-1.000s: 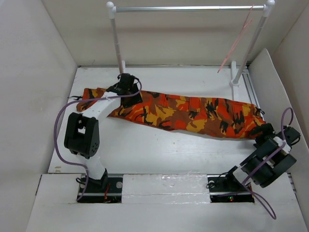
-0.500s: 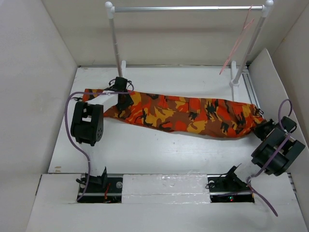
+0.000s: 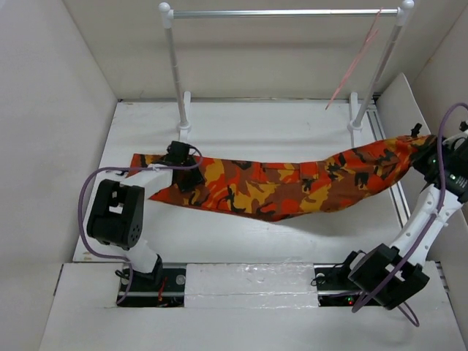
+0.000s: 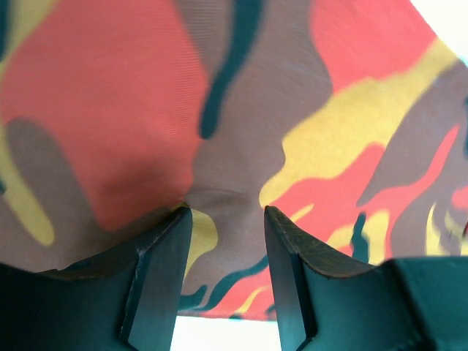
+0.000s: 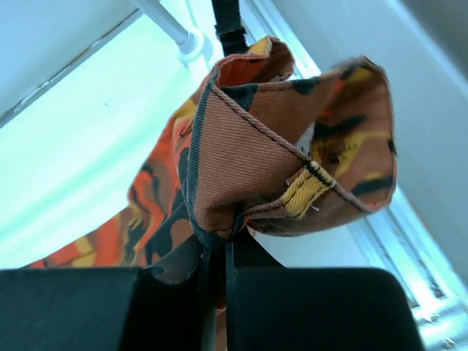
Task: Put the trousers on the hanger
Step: Fold the trousers at the center of the board.
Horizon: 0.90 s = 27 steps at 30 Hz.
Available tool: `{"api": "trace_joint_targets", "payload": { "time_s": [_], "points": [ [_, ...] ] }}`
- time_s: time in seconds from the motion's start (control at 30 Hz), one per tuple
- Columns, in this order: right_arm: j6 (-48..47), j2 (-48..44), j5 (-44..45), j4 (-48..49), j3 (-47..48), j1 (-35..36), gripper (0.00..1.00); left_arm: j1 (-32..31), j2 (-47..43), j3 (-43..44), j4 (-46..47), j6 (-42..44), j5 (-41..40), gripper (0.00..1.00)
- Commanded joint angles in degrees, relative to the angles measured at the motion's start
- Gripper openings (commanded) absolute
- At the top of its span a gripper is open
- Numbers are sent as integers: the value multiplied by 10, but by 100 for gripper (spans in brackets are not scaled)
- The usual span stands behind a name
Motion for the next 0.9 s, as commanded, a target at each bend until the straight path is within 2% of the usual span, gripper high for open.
{"api": "trace_joint_targets", "payload": {
  "time_s": [0.0, 0.1, 0.17, 0.2, 0.33, 0.5, 0.6, 0.73, 0.77, 0.87],
  "points": [
    [-56, -10, 13, -38, 142, 14, 0, -76, 30, -33, -137, 5, 24, 43],
    [-67, 25, -35, -98, 263, 19, 0, -133, 17, 40, -171, 25, 7, 44],
    [-68, 31, -36, -116, 284, 32, 0, -172, 15, 85, -190, 30, 0, 45],
    [-68, 27, -41, -117, 282, 42, 0, -186, 16, 125, -197, 31, 0, 46],
    [-55, -10, -49, -91, 180, 84, 0, -257, 51, 215, -174, 23, 54, 46],
    [-51, -33, -27, -87, 194, 172, 0, -344, 148, 310, -155, 32, 82, 44],
    [-46, -21, -35, -97, 235, 220, 0, -387, 170, 309, -118, 21, 106, 39],
    [-33, -10, -6, -83, 287, 302, 0, -425, 189, 296, -53, -25, 95, 16],
    [-34, -4, -8, -81, 297, 321, 0, -436, 197, 295, -39, -36, 92, 14],
    [-34, 19, -45, -73, 328, 327, 0, -454, 219, 290, 16, -99, 60, 7]
  ]
}}
